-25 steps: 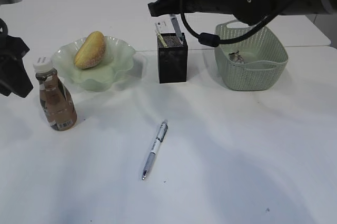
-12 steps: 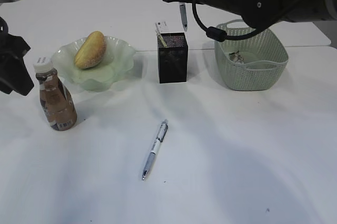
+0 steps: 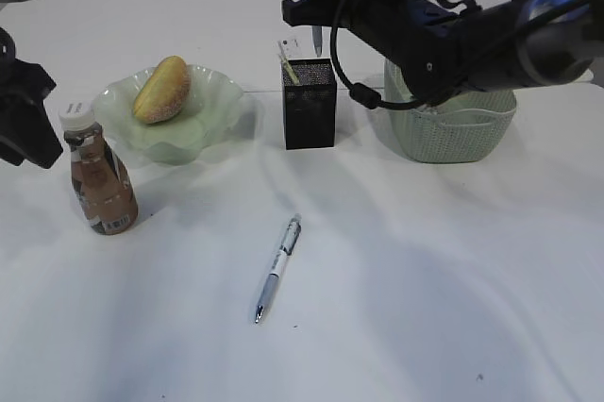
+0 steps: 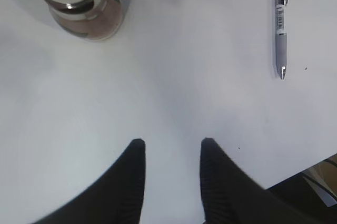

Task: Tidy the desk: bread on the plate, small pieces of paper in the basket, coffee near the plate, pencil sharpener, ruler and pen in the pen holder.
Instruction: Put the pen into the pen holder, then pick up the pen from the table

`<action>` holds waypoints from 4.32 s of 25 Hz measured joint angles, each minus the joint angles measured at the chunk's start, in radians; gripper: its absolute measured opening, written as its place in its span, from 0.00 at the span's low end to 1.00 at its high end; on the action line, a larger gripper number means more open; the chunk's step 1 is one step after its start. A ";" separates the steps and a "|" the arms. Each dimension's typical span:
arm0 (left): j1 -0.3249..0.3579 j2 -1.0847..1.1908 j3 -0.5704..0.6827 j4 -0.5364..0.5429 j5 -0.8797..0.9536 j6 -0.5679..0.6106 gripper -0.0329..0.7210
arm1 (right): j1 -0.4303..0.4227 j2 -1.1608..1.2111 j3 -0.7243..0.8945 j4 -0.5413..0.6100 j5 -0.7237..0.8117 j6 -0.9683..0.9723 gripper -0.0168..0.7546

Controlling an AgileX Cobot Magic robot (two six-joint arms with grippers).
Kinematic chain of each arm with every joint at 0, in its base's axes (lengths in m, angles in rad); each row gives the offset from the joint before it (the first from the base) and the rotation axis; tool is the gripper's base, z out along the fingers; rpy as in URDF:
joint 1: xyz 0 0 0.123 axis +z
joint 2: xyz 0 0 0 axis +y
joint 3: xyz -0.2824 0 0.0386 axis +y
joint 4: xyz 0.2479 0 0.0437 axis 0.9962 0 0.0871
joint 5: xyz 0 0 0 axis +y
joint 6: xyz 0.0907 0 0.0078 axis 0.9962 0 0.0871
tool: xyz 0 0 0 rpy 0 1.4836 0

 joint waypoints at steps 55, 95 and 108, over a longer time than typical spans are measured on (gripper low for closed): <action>0.000 0.000 0.000 0.000 -0.057 0.017 0.37 | -0.021 0.246 -0.148 0.093 0.026 -0.065 0.15; 0.000 0.000 0.000 0.000 -0.059 0.017 0.37 | -0.021 -0.022 -0.148 0.093 0.515 -0.065 0.51; 0.000 0.000 0.000 0.000 -0.033 0.017 0.37 | -0.021 -0.203 -0.148 0.093 1.024 -0.063 0.51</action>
